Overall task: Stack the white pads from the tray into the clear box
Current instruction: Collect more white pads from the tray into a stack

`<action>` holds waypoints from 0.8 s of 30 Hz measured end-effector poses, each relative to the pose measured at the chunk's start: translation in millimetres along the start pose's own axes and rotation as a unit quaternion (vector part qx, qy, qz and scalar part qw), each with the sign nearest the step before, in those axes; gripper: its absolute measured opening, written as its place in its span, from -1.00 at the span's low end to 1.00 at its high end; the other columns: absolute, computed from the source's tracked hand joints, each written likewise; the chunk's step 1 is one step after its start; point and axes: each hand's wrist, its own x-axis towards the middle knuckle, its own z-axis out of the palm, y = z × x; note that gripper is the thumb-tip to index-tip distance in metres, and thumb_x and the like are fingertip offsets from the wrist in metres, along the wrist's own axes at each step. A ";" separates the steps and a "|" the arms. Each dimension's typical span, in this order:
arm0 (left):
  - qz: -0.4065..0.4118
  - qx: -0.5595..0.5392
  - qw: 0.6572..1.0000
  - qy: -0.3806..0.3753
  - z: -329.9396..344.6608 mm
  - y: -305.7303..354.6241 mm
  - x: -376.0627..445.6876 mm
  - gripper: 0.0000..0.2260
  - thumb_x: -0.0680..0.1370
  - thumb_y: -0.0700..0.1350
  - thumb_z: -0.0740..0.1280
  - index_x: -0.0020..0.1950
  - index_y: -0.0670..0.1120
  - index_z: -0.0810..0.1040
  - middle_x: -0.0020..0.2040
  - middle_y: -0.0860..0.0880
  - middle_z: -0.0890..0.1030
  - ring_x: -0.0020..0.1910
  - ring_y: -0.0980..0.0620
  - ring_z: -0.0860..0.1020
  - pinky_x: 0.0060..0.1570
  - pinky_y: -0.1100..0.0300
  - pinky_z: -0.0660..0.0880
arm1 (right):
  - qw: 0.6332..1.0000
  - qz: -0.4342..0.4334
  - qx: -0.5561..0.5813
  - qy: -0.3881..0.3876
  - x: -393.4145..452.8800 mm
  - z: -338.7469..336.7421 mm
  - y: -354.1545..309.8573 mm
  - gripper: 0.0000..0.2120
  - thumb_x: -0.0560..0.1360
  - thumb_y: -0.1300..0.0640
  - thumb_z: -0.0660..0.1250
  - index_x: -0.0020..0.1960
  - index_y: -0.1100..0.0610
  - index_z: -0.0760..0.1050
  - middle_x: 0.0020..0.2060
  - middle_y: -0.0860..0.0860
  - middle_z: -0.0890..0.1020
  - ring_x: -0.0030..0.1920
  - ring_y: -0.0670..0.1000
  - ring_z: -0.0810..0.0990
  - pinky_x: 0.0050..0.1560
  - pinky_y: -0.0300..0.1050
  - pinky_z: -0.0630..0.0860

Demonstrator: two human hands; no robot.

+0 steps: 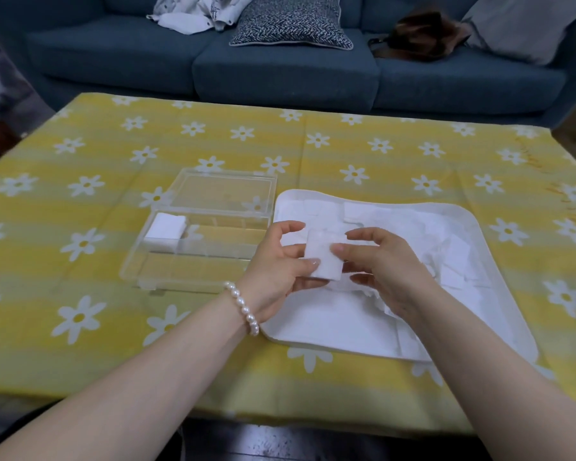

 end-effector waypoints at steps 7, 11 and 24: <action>0.015 0.055 0.998 0.040 -11.4 9.3 -10.5 -0.56 0.51 -0.44 0.27 0.25 -0.04 0.28 0.00 -0.17 0.59 -0.17 -0.05 0.60 -0.20 0.11 0.61 | 0.998 -0.034 0.049 0.033 -10.9 27.3 1.9 -0.74 0.35 0.35 0.45 -0.10 0.13 0.44 -0.35 0.04 0.65 -0.29 0.02 0.60 -0.21 -0.14 0.51; 0.056 0.109 0.983 0.133 -49.7 28.3 -4.9 -0.78 0.53 -0.33 0.30 0.10 -0.07 0.43 -0.07 -0.08 0.60 -0.16 0.01 0.58 -0.10 0.12 0.54 | 0.993 -0.026 0.113 0.036 0.6 50.7 -18.5 -0.70 0.38 0.42 0.40 -0.22 0.11 0.34 -0.35 0.11 0.54 -0.41 0.00 0.52 -0.36 -0.16 0.54; -0.007 0.511 0.829 0.229 -174.6 57.5 1.2 -0.69 0.51 -0.27 0.19 0.16 -0.03 0.58 0.24 0.01 0.57 0.25 -0.03 0.49 0.30 0.06 0.35 | 0.988 0.086 -0.127 -0.033 91.8 205.4 -35.9 -0.80 0.38 0.40 0.42 -0.32 0.26 0.43 -0.40 0.18 0.56 -0.49 0.05 0.54 -0.52 -0.25 0.44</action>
